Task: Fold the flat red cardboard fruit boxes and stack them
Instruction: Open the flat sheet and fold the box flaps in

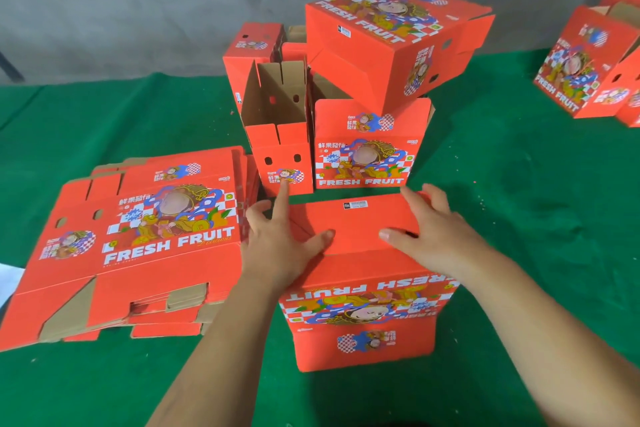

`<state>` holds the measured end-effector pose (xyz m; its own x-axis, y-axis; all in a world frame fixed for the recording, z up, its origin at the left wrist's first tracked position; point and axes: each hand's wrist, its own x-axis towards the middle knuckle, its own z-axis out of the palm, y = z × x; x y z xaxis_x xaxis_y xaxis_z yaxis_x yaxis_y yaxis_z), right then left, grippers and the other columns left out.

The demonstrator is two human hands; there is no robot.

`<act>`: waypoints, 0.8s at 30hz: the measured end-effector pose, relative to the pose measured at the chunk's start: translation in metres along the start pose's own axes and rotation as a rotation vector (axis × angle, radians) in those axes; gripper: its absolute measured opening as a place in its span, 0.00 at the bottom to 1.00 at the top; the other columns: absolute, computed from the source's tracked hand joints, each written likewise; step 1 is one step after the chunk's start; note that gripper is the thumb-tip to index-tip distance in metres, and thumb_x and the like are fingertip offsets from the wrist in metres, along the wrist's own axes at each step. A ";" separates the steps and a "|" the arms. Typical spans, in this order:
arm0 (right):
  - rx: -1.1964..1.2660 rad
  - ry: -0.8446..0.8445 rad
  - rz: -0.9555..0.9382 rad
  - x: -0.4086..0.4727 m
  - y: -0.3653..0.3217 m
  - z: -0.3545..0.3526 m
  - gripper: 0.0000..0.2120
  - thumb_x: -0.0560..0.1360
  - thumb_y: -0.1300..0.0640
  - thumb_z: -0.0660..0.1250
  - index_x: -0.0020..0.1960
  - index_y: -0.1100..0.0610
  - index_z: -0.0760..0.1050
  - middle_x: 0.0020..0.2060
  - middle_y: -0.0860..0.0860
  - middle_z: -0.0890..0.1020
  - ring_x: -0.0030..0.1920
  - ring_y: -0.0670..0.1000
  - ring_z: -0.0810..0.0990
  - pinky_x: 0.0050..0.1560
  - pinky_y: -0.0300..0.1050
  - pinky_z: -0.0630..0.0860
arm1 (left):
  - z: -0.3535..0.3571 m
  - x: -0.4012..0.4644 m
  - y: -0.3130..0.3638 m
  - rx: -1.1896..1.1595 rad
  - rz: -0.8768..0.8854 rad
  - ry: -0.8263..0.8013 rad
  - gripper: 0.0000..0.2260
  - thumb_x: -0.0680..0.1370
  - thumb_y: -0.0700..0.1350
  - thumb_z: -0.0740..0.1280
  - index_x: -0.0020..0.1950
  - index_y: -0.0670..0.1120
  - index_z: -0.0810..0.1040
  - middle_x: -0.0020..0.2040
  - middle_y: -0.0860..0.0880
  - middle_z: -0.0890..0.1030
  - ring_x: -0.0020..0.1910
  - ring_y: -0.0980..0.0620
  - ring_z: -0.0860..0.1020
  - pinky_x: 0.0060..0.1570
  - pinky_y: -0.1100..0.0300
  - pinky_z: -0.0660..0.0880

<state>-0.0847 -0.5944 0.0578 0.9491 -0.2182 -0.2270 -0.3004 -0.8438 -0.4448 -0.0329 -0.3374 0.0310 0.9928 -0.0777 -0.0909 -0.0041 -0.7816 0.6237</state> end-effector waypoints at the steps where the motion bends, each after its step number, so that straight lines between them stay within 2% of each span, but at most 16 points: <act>1: -0.074 -0.009 0.012 0.005 0.001 0.001 0.45 0.69 0.23 0.65 0.78 0.36 0.50 0.75 0.41 0.51 0.71 0.61 0.70 0.65 0.59 0.73 | -0.001 0.002 0.001 -0.023 -0.043 -0.052 0.51 0.69 0.68 0.75 0.83 0.62 0.49 0.77 0.45 0.56 0.74 0.43 0.69 0.72 0.44 0.69; 4: -0.302 0.068 0.128 0.015 -0.010 0.006 0.48 0.62 0.21 0.69 0.72 0.44 0.57 0.63 0.48 0.56 0.59 0.59 0.78 0.48 0.52 0.73 | 0.001 0.007 0.006 0.151 -0.081 -0.100 0.46 0.67 0.68 0.76 0.78 0.59 0.57 0.72 0.44 0.66 0.66 0.38 0.77 0.59 0.45 0.74; 5: -0.379 0.090 0.132 0.018 -0.014 0.008 0.49 0.62 0.20 0.68 0.71 0.46 0.57 0.62 0.48 0.57 0.58 0.60 0.78 0.47 0.52 0.72 | 0.001 0.007 0.008 0.201 -0.067 -0.085 0.45 0.67 0.68 0.76 0.77 0.57 0.58 0.71 0.45 0.67 0.64 0.38 0.78 0.57 0.45 0.75; 7: -0.392 0.108 0.089 0.019 -0.012 0.009 0.49 0.62 0.16 0.60 0.71 0.47 0.58 0.62 0.49 0.57 0.59 0.60 0.78 0.49 0.54 0.73 | 0.000 0.007 0.008 0.135 -0.004 -0.078 0.41 0.69 0.66 0.75 0.76 0.55 0.62 0.73 0.46 0.67 0.65 0.40 0.77 0.62 0.47 0.74; 9: -0.172 0.087 0.070 0.017 -0.005 0.005 0.48 0.64 0.14 0.49 0.73 0.44 0.59 0.66 0.48 0.58 0.65 0.60 0.76 0.60 0.57 0.74 | -0.006 0.007 0.007 -0.223 -0.030 -0.096 0.34 0.72 0.66 0.72 0.73 0.55 0.69 0.68 0.50 0.74 0.65 0.47 0.77 0.63 0.50 0.74; 11: 0.220 0.052 0.170 0.011 -0.003 -0.004 0.48 0.65 0.14 0.46 0.77 0.41 0.59 0.72 0.47 0.58 0.73 0.59 0.71 0.70 0.57 0.68 | -0.011 0.000 0.007 -0.636 -0.090 -0.082 0.23 0.71 0.64 0.69 0.63 0.57 0.76 0.57 0.56 0.81 0.62 0.51 0.80 0.61 0.51 0.76; 12: 0.453 0.043 0.253 0.008 -0.002 -0.011 0.46 0.67 0.16 0.48 0.76 0.41 0.63 0.74 0.50 0.64 0.73 0.58 0.72 0.70 0.57 0.67 | -0.010 -0.005 0.007 -0.749 -0.092 -0.044 0.18 0.71 0.62 0.69 0.58 0.56 0.79 0.53 0.58 0.83 0.58 0.54 0.81 0.63 0.50 0.76; 13: 0.708 0.023 0.338 0.006 0.002 -0.018 0.42 0.70 0.18 0.51 0.73 0.43 0.68 0.71 0.54 0.74 0.69 0.58 0.78 0.67 0.59 0.72 | -0.009 -0.010 0.008 -0.823 -0.071 0.004 0.15 0.71 0.60 0.70 0.55 0.56 0.81 0.50 0.59 0.84 0.54 0.56 0.81 0.66 0.49 0.76; 14: 0.980 -0.027 0.402 0.002 0.007 -0.027 0.39 0.72 0.20 0.54 0.70 0.46 0.72 0.63 0.56 0.83 0.61 0.58 0.84 0.59 0.60 0.78 | -0.008 -0.014 0.008 -0.916 -0.038 0.056 0.13 0.72 0.59 0.70 0.54 0.56 0.82 0.50 0.59 0.84 0.52 0.58 0.81 0.66 0.50 0.76; 15: 1.212 -0.091 0.443 -0.001 0.015 -0.037 0.38 0.72 0.21 0.56 0.67 0.48 0.75 0.56 0.57 0.86 0.53 0.60 0.87 0.51 0.62 0.82 | -0.009 -0.016 0.009 -1.041 -0.008 0.103 0.12 0.73 0.57 0.72 0.54 0.57 0.82 0.52 0.58 0.85 0.52 0.58 0.81 0.63 0.53 0.78; 16: 1.372 -0.148 0.471 -0.005 0.024 -0.045 0.39 0.73 0.22 0.58 0.66 0.52 0.77 0.53 0.59 0.86 0.50 0.62 0.87 0.46 0.64 0.83 | -0.010 -0.017 0.010 -1.175 0.023 0.132 0.12 0.73 0.56 0.73 0.55 0.58 0.82 0.55 0.56 0.85 0.53 0.57 0.81 0.61 0.55 0.78; 18: 1.481 -0.274 0.458 -0.016 0.039 -0.051 0.38 0.73 0.25 0.60 0.60 0.57 0.84 0.53 0.61 0.86 0.50 0.63 0.87 0.43 0.62 0.83 | -0.014 -0.015 0.012 -1.405 0.075 0.145 0.13 0.74 0.56 0.73 0.58 0.59 0.81 0.59 0.46 0.84 0.57 0.49 0.80 0.62 0.52 0.74; 20: 1.475 -0.365 0.333 -0.024 0.044 -0.041 0.29 0.75 0.35 0.65 0.61 0.57 0.84 0.57 0.61 0.85 0.52 0.60 0.86 0.49 0.57 0.83 | -0.010 -0.011 0.011 -1.454 0.064 0.164 0.15 0.75 0.54 0.73 0.62 0.59 0.79 0.64 0.44 0.81 0.63 0.48 0.78 0.70 0.48 0.70; 21: 1.463 -0.368 0.270 -0.027 0.046 -0.032 0.27 0.74 0.41 0.67 0.67 0.56 0.81 0.60 0.61 0.84 0.55 0.60 0.86 0.53 0.56 0.82 | -0.005 -0.008 0.006 -1.381 0.036 0.131 0.18 0.74 0.54 0.73 0.63 0.62 0.78 0.68 0.47 0.80 0.67 0.51 0.78 0.72 0.47 0.69; 22: 1.444 -0.340 0.220 -0.030 0.049 -0.023 0.28 0.73 0.47 0.68 0.72 0.54 0.76 0.62 0.60 0.83 0.58 0.59 0.84 0.56 0.56 0.81 | -0.002 -0.006 0.001 -1.282 0.018 0.010 0.20 0.73 0.55 0.74 0.64 0.66 0.78 0.70 0.49 0.79 0.68 0.52 0.78 0.70 0.44 0.71; 24: 1.427 -0.236 0.124 -0.035 0.061 -0.011 0.34 0.70 0.56 0.70 0.75 0.44 0.69 0.64 0.56 0.83 0.61 0.59 0.84 0.55 0.56 0.81 | 0.000 -0.002 -0.014 -1.147 0.013 -0.394 0.25 0.72 0.56 0.75 0.69 0.63 0.78 0.70 0.48 0.80 0.68 0.46 0.79 0.68 0.39 0.71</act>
<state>-0.1351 -0.6432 0.0480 0.9156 -0.0485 -0.3992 -0.3479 0.4021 -0.8469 -0.0346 -0.3264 0.0230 0.8883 -0.4205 -0.1846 0.2923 0.2076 0.9335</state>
